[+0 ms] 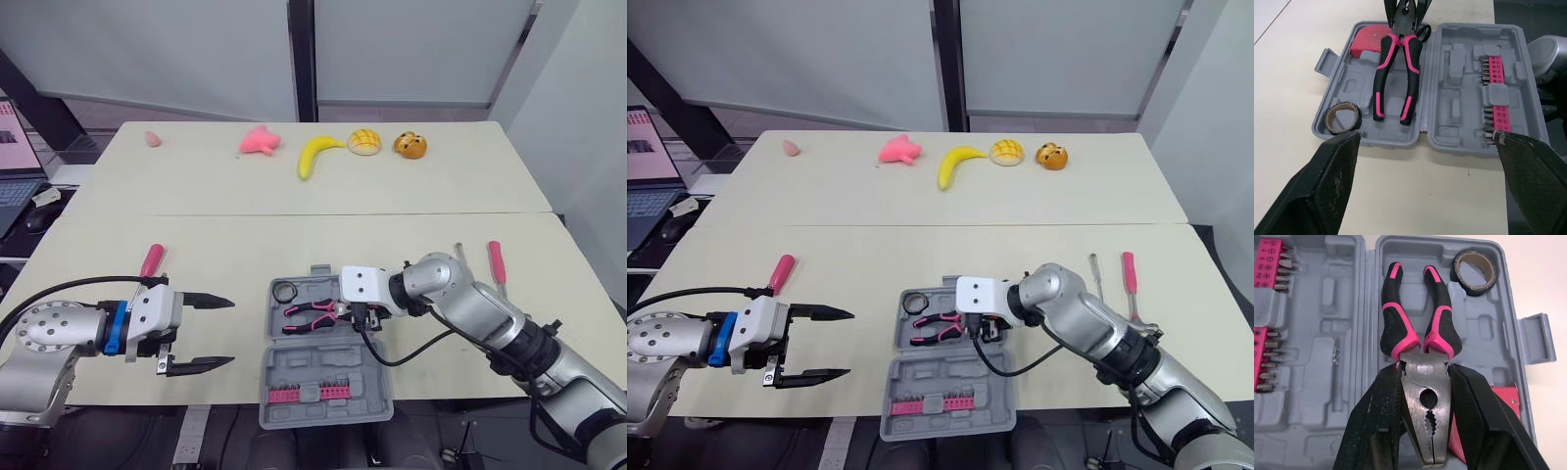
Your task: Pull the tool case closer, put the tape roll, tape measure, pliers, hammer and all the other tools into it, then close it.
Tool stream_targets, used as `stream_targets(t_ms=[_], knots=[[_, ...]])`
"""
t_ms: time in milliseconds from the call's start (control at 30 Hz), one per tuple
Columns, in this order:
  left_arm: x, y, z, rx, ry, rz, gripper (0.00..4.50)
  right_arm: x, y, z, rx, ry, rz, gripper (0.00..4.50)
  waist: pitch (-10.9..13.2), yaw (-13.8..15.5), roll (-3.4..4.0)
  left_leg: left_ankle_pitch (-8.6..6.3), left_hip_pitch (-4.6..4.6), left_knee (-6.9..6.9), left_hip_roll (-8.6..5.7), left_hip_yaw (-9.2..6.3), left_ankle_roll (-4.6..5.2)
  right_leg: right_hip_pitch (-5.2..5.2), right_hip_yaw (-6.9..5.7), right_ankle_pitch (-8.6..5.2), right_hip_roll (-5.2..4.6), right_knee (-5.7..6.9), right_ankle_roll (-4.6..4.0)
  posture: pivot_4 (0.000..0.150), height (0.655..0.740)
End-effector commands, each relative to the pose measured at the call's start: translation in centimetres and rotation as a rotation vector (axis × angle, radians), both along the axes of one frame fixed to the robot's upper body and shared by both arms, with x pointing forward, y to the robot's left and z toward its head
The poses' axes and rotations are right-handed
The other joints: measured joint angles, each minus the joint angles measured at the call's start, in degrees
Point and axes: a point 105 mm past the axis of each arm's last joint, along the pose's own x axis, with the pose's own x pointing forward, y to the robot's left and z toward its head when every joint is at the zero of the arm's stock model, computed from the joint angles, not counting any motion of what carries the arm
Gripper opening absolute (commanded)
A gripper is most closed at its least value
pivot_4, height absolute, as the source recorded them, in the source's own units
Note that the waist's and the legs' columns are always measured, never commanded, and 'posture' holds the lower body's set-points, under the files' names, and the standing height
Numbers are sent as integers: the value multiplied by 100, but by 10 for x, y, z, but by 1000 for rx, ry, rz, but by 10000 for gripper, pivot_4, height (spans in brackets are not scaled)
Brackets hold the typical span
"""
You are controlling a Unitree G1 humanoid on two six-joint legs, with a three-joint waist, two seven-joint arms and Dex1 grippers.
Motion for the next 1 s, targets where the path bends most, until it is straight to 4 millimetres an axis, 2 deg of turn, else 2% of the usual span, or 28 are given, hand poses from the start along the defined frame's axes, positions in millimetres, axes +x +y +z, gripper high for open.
stream_targets(t_ms=[33, 300, 900, 967, 1000], knots=[[2, 4, 9, 24, -44, 4, 45000, 2, 10, 8, 15, -51, 39, 12306, 0, 0, 0, 0, 0, 0, 0, 0, 0, 0, 0, 0, 0, 0, 0, 1500, 7400], [6, 5, 8, 36, -47, 12, 45000, 4, 13, 0, 15, -44, 52, 12306, 0, -1, 0, 0, 0, 0, 0, -1, 0, 0, -1, 0, 0, 1, 0, 1500, 7400], [10, -4, 5, 29, -52, -2, 45000, 6, 9, -18, -21, -16, 33, 12306, 0, 0, 0, 0, 0, 0, 0, -1, 0, 0, -1, 0, 0, 1, 0, 1500, 7400], [11, -4, 4, 29, -53, -2, 45000, 7, 8, -17, -23, -25, 42, 19577, 0, 0, 0, 0, 0, 0, 0, -1, 0, 0, -1, 0, 0, 1, 0, 1500, 7400], [11, -4, 4, 29, -54, -2, 45000, 8, 9, -15, -16, -29, 43, 21182, 0, 0, 0, 0, 0, 0, 0, -1, 0, 0, -1, 0, 0, 1, 0, 1500, 7400]])
